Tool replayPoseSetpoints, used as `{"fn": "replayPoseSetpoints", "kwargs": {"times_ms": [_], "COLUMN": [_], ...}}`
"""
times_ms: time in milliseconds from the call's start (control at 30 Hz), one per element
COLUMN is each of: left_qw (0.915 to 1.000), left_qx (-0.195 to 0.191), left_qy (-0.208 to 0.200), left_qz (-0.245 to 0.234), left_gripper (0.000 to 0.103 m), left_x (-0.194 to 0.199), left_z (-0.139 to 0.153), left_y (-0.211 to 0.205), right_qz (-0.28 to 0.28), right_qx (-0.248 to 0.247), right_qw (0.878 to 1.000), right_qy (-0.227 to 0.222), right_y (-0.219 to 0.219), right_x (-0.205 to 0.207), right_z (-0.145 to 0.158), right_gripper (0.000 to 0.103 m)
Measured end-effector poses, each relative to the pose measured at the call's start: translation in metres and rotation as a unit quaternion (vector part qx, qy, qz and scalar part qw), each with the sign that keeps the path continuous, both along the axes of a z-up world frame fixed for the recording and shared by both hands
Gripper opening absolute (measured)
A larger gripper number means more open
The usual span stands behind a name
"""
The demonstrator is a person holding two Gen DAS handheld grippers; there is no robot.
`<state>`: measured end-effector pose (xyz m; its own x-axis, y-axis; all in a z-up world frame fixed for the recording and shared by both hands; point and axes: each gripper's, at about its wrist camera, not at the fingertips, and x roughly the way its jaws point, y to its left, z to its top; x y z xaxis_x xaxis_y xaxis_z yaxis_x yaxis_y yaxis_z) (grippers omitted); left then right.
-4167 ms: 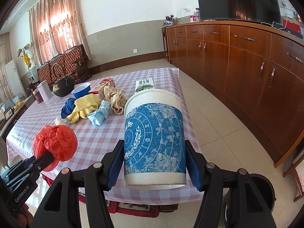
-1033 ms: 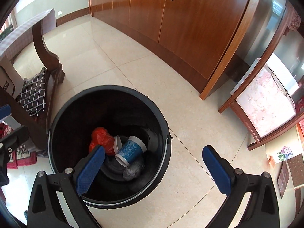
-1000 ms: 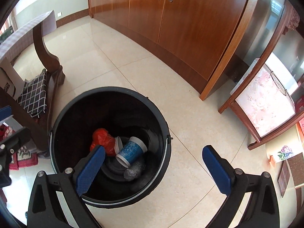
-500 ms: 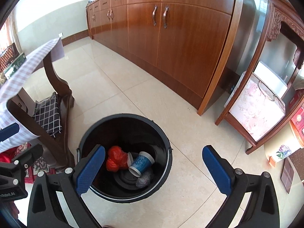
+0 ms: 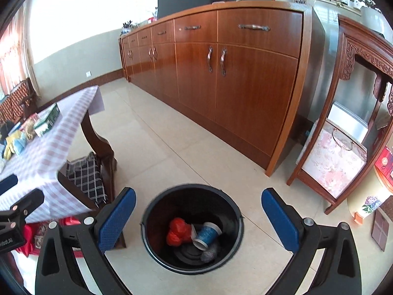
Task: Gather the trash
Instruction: 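Move both open grippers back toward the remaining cloths on the table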
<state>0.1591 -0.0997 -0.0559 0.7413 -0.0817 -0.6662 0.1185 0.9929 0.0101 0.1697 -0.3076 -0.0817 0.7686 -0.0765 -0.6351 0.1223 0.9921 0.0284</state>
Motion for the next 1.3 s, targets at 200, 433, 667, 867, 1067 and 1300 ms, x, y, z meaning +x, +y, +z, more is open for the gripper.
{"fn": "replayPoseSetpoints", "kwargs": {"times_ms": [200, 433, 667, 867, 1067, 1300], "left_qw": [0.9981, 0.9898, 0.9726, 0.9623, 0.9612, 0.9590], "left_qx": [0.002, 0.000, 0.054, 0.002, -0.014, -0.035], "left_qy": [-0.028, -0.047, -0.053, -0.044, -0.028, -0.025], "left_qz": [0.055, 0.134, 0.220, 0.269, 0.274, 0.280], "left_gripper": [0.101, 0.100, 0.100, 0.100, 0.100, 0.090], "left_x": [-0.015, -0.030, -0.043, -0.049, -0.036, -0.012], "left_z": [0.015, 0.023, 0.021, 0.018, 0.007, -0.004], "left_y": [0.053, 0.131, 0.203, 0.268, 0.303, 0.333], "right_qz": [0.057, 0.148, 0.231, 0.301, 0.338, 0.366], "right_qx": [0.016, 0.024, 0.009, -0.002, -0.005, -0.007], "right_qw": [0.998, 0.989, 0.973, 0.953, 0.941, 0.931], "right_qy": [-0.018, -0.006, -0.016, -0.022, -0.010, 0.016], "right_y": [0.053, 0.140, 0.234, 0.305, 0.354, 0.398], "right_x": [0.015, 0.032, 0.043, 0.046, 0.062, 0.093], "right_z": [0.021, 0.034, 0.041, 0.043, 0.037, 0.024], "right_gripper": [0.103, 0.103, 0.103, 0.100, 0.087, 0.070]}}
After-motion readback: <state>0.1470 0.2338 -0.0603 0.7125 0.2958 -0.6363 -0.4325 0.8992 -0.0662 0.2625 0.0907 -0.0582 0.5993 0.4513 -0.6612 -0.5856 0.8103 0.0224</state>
